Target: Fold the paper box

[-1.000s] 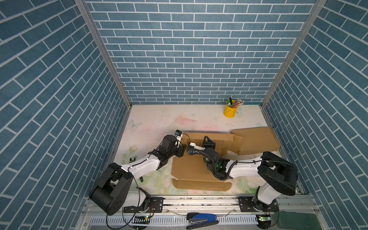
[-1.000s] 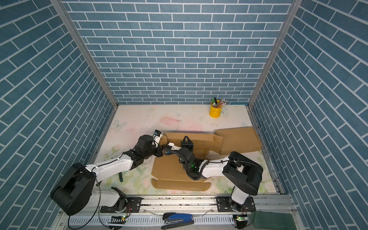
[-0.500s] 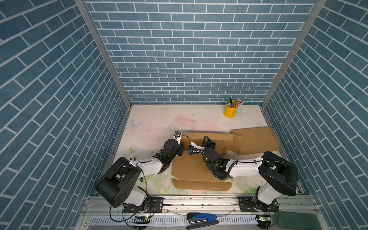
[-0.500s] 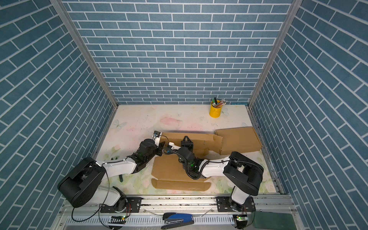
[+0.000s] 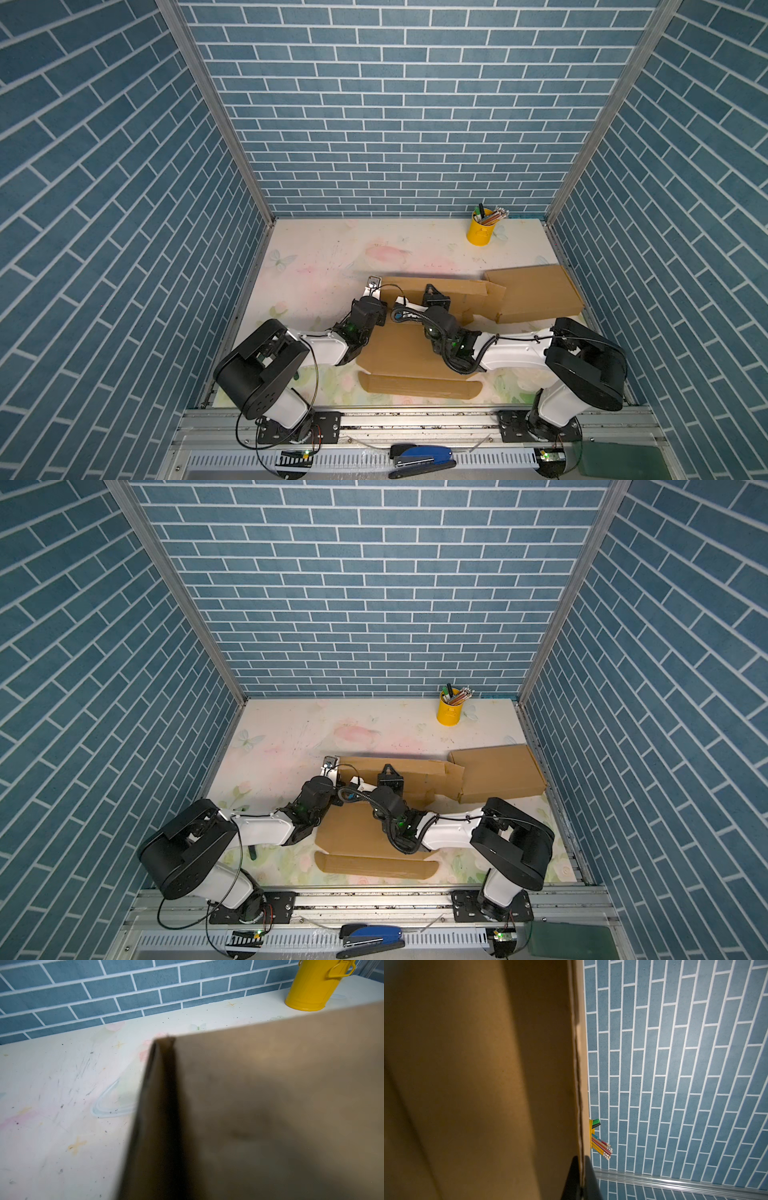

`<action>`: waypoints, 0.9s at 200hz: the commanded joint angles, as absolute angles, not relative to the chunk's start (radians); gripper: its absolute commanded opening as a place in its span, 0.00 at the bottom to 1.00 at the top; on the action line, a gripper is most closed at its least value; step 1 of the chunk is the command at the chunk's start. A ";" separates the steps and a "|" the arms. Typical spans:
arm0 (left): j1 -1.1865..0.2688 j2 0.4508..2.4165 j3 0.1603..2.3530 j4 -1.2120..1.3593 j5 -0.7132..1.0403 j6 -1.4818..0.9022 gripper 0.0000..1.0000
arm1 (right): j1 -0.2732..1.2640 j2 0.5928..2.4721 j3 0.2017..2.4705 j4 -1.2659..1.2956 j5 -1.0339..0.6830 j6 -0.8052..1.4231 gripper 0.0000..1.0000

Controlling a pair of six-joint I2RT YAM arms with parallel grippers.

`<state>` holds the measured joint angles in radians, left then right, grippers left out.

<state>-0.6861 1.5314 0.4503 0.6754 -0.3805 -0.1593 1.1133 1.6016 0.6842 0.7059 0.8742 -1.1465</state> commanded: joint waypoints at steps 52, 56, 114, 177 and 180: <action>-0.676 1.486 0.379 0.689 -0.459 -0.155 0.00 | 1.052 1.297 0.735 0.130 0.542 -0.547 0.55; -0.676 1.480 0.378 0.686 -0.459 -0.154 0.00 | 1.037 1.266 0.744 0.087 0.503 -0.499 0.56; -0.676 1.403 0.371 0.579 -0.515 -0.190 0.00 | 0.844 1.047 0.919 -0.334 0.343 0.306 0.50; -0.687 1.378 0.317 0.642 -0.557 -0.216 0.00 | 0.778 1.159 1.174 -0.795 0.321 0.889 0.41; -0.687 1.380 0.313 0.650 -0.558 -0.216 0.00 | 0.778 1.167 1.183 -0.797 0.314 0.892 0.42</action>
